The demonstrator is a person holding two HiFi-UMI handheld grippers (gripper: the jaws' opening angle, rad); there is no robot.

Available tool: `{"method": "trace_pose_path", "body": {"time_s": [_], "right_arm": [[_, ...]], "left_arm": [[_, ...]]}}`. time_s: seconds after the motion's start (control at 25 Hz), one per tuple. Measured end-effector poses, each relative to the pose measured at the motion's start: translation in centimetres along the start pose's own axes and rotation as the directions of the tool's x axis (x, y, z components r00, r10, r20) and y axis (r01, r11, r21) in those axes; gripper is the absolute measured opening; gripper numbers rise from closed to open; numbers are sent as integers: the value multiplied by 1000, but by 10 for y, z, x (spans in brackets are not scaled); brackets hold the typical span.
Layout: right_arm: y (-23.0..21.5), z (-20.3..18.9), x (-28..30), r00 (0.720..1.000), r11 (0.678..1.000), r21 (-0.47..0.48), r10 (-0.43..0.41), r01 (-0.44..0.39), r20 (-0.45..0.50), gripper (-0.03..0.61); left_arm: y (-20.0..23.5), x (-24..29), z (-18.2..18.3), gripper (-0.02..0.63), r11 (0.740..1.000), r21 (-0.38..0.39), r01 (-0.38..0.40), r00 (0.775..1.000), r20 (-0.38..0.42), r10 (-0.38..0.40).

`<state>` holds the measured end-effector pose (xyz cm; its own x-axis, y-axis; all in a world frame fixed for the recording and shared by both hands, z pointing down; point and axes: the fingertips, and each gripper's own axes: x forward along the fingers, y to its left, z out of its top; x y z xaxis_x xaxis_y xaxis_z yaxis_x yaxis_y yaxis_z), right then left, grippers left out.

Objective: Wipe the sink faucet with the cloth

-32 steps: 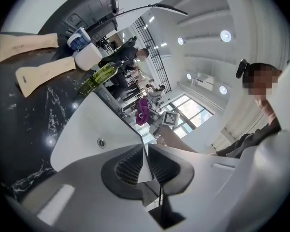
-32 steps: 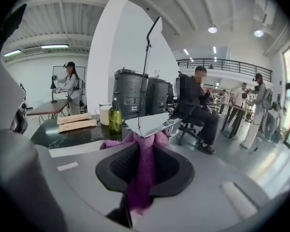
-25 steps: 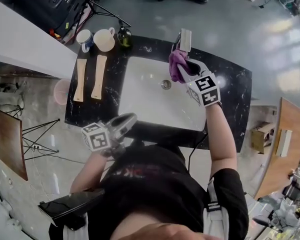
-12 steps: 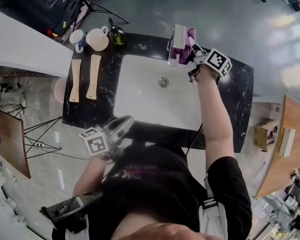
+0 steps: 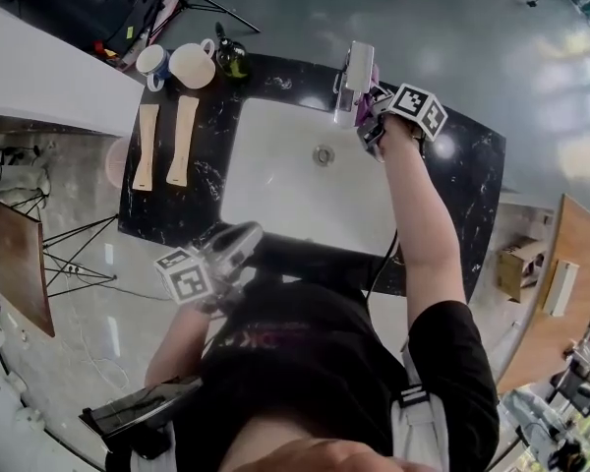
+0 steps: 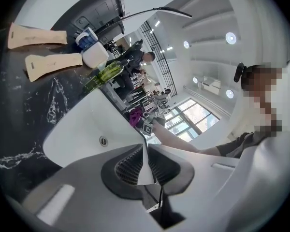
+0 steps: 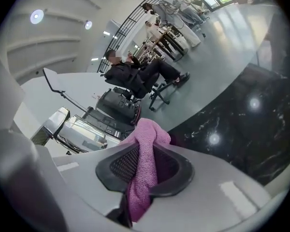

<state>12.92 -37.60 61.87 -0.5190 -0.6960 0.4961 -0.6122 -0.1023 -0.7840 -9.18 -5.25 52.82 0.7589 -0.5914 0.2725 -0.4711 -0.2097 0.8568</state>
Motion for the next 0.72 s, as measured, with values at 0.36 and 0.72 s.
{"method": "trace_pose_path", "body": {"time_s": [0.36,0.72], "right_arm": [[110,69,-67,945,944,-61,326,-323,29,77],[198,-17,-12,867,-47,-956,-436,-288,-240,80]], "left_arm": [[-1,-19,10,31,999,9,42,998,43,-42],[10,-43,21,31,997,-11,79,993,93,-77]]}}
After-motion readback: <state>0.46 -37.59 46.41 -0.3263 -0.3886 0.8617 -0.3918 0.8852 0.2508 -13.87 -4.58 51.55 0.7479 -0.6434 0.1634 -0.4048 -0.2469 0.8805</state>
